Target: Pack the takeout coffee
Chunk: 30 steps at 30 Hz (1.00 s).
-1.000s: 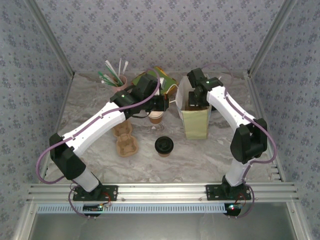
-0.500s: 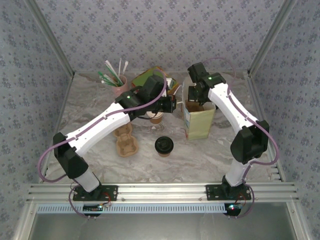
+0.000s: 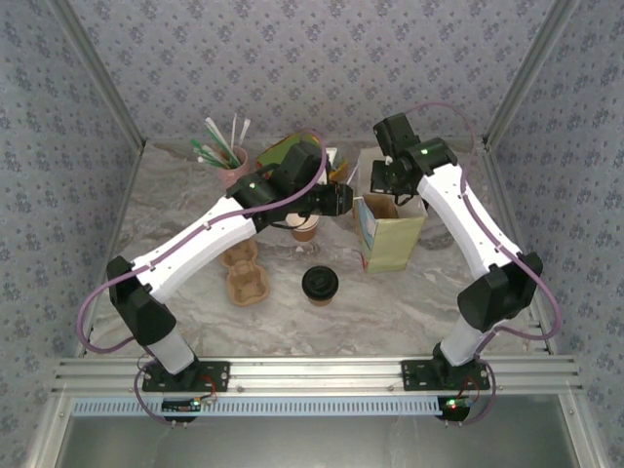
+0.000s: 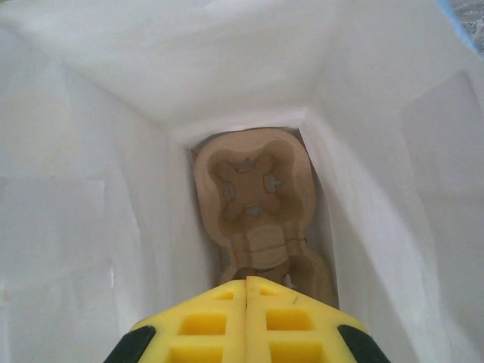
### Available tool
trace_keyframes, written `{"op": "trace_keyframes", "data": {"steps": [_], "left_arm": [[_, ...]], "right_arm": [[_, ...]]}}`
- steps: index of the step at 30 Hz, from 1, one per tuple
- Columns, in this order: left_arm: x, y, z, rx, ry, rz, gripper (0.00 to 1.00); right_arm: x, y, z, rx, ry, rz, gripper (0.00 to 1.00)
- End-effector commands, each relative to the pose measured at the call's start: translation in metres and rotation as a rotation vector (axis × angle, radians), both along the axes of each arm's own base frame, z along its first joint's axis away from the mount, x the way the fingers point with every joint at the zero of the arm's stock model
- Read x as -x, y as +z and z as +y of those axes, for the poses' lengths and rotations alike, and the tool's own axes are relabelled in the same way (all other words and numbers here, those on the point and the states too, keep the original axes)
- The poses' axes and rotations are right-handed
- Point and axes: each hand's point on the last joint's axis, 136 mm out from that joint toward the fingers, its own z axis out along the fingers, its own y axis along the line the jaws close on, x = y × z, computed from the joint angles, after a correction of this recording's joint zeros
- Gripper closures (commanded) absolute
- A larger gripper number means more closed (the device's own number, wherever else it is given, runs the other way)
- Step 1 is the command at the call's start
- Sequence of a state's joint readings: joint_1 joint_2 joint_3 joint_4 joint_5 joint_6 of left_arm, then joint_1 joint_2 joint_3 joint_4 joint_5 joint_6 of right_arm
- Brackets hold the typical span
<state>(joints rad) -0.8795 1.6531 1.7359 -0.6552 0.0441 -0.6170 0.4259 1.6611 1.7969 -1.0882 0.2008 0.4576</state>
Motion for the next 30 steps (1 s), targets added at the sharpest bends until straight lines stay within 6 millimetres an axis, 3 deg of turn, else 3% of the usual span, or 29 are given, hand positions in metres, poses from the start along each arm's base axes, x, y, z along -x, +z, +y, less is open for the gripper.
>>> {"op": "trace_keyframes", "data": {"steps": [1, 9, 17, 24, 30], "left_arm": [[0.006, 0.033, 0.002, 0.052, -0.017, -0.044, 0.58], [0.014, 0.058, 0.011, 0.095, -0.019, -0.078, 0.3], [0.024, 0.07, 0.024, 0.101, -0.013, -0.086, 0.23], [0.029, 0.081, 0.048, 0.073, 0.023, -0.129, 0.15], [0.032, 0.083, 0.075, 0.05, 0.067, -0.147, 0.0]], "right_arm": [[0.015, 0.019, -0.003, -0.022, -0.013, -0.012, 0.96], [0.03, 0.042, -0.008, -0.055, -0.019, -0.059, 0.96], [0.046, 0.067, -0.01, -0.113, -0.012, -0.117, 0.9], [0.064, 0.08, -0.016, -0.139, -0.022, -0.158, 0.89], [0.079, 0.084, -0.021, -0.149, -0.03, -0.18, 0.89]]}}
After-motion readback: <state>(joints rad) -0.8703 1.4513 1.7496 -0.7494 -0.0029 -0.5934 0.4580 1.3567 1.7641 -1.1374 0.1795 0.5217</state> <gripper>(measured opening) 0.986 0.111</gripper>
